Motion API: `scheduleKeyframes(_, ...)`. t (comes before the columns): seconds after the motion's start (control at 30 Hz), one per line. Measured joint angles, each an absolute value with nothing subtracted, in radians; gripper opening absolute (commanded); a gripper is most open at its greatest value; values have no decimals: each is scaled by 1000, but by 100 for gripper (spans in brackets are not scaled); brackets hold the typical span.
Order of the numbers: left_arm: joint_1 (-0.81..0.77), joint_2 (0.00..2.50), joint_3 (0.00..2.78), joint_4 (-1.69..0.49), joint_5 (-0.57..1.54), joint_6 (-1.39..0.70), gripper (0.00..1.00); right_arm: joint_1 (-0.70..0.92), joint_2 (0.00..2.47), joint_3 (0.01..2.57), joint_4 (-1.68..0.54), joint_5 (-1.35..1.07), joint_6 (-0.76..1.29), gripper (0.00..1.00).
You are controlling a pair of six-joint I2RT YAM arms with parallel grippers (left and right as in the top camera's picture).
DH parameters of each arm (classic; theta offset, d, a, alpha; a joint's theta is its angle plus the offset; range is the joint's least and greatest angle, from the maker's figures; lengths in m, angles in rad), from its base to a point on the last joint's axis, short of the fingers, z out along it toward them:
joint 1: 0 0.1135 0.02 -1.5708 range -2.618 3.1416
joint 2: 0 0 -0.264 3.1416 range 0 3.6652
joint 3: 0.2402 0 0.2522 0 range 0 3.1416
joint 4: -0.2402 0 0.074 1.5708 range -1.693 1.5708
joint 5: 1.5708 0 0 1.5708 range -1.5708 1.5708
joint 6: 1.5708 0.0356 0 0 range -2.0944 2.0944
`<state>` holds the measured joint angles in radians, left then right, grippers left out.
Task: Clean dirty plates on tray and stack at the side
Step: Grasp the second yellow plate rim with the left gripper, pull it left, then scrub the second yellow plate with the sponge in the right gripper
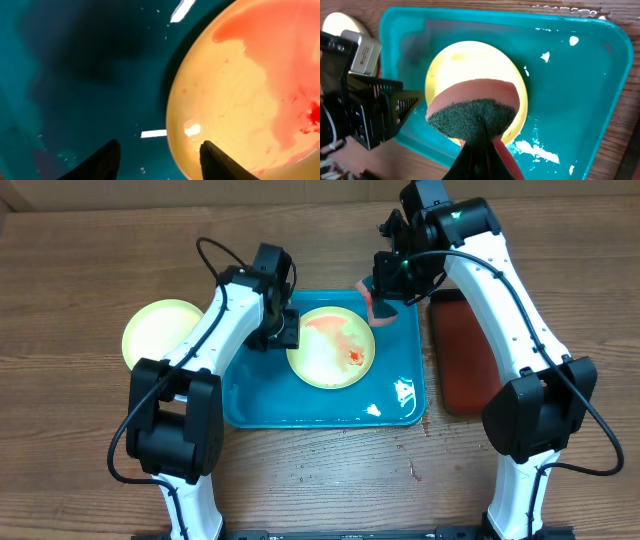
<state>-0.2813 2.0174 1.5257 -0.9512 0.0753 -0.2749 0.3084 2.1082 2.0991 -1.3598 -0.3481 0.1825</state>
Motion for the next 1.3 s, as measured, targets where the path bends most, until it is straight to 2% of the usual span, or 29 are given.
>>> scheduleKeyframes(0.17, -281, 2017, 1415, -834, 111, -366, 41, 310, 2112, 2098, -1357, -326, 196, 4)
scheduleKeyframes(0.27, -281, 2018, 1365, -781, 120, -402, 32, 314, 2115, 2098, -1353, -320, 202, 4)
scheduleKeyframes(0.37, -281, 2016, 1348, -747, 123, -435, 18, 319, 2117, 2098, -1351, -315, 206, 4)
scheduleKeyframes(0.43, -281, 2016, 1341, -728, 130, -455, 4, 322, 2118, 2098, -1351, -312, 211, 4)
scheduleKeyframes(0.77, -279, 2010, 1335, -717, 150, -481, 4, 363, 2169, 2098, -1344, -274, 291, 4)
scheduleKeyframes(1.07, -279, 2010, 1335, -717, 150, -492, 4, 458, 2300, 2098, -1283, -120, 358, 4)
scheduleKeyframes(1.3, -268, 2010, 1333, -716, 185, -489, 4, 455, 2371, 2094, -1271, -62, 373, 4)
